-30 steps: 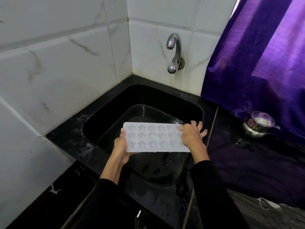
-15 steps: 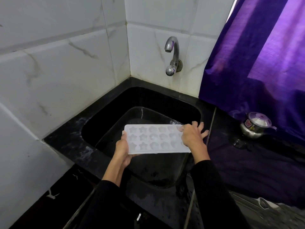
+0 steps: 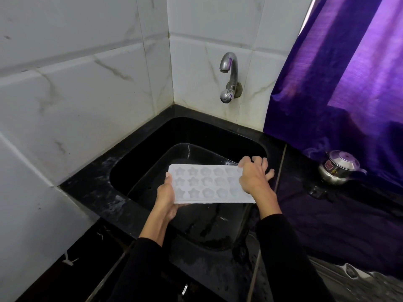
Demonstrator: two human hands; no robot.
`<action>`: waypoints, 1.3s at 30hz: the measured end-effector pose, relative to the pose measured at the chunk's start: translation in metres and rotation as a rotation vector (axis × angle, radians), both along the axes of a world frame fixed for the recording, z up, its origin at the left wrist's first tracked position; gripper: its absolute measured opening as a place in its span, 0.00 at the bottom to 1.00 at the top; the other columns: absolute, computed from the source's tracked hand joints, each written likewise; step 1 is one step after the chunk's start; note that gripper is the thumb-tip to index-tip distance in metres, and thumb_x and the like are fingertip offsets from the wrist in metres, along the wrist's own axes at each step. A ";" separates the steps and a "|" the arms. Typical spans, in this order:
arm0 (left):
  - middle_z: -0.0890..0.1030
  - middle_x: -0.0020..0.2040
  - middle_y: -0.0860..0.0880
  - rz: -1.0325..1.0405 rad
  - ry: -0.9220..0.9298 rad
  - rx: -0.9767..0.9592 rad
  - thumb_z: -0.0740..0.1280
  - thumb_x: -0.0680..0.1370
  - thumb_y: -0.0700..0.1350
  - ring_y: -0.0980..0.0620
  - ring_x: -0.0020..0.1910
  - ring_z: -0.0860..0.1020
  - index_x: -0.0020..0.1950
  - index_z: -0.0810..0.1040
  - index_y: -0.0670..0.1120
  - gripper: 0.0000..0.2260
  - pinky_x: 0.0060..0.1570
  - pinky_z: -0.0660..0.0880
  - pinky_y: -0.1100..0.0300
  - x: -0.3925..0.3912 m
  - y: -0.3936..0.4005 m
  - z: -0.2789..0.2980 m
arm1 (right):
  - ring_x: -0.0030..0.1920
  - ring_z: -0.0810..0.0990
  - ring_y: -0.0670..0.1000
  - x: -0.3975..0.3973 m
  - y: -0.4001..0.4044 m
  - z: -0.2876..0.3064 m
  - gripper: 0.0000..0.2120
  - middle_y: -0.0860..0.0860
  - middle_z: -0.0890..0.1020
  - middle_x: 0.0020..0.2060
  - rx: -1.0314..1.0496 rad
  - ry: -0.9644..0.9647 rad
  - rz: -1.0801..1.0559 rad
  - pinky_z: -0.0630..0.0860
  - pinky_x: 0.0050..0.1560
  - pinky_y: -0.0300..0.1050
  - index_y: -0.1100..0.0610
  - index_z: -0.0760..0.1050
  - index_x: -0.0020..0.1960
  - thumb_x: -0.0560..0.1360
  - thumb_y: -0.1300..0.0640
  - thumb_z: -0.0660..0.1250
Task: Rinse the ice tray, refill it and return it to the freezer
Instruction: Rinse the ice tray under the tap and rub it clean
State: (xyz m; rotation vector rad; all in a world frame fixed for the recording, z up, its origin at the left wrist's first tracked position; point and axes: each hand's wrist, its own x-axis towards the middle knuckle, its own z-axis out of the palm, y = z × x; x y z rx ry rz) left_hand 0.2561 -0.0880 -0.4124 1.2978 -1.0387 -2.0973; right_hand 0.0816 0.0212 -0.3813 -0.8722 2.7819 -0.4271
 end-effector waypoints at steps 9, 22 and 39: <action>0.82 0.48 0.44 0.007 0.023 0.016 0.49 0.82 0.56 0.43 0.47 0.81 0.49 0.75 0.46 0.19 0.39 0.77 0.46 0.001 0.001 0.002 | 0.76 0.38 0.64 0.018 -0.004 0.002 0.30 0.59 0.50 0.76 0.103 0.003 0.125 0.39 0.72 0.68 0.50 0.77 0.59 0.67 0.78 0.58; 0.82 0.46 0.44 0.017 0.014 -0.010 0.50 0.83 0.56 0.44 0.45 0.81 0.48 0.76 0.46 0.20 0.38 0.77 0.48 0.000 0.003 0.001 | 0.76 0.38 0.64 0.017 -0.002 0.004 0.32 0.60 0.53 0.75 0.111 0.022 0.116 0.38 0.71 0.69 0.47 0.76 0.58 0.68 0.79 0.57; 0.82 0.48 0.43 0.015 0.010 -0.011 0.50 0.82 0.57 0.43 0.47 0.81 0.52 0.75 0.45 0.20 0.41 0.78 0.46 0.000 0.001 -0.001 | 0.75 0.36 0.65 0.021 -0.005 0.009 0.34 0.61 0.48 0.76 0.142 0.036 0.119 0.38 0.71 0.69 0.47 0.74 0.63 0.68 0.79 0.57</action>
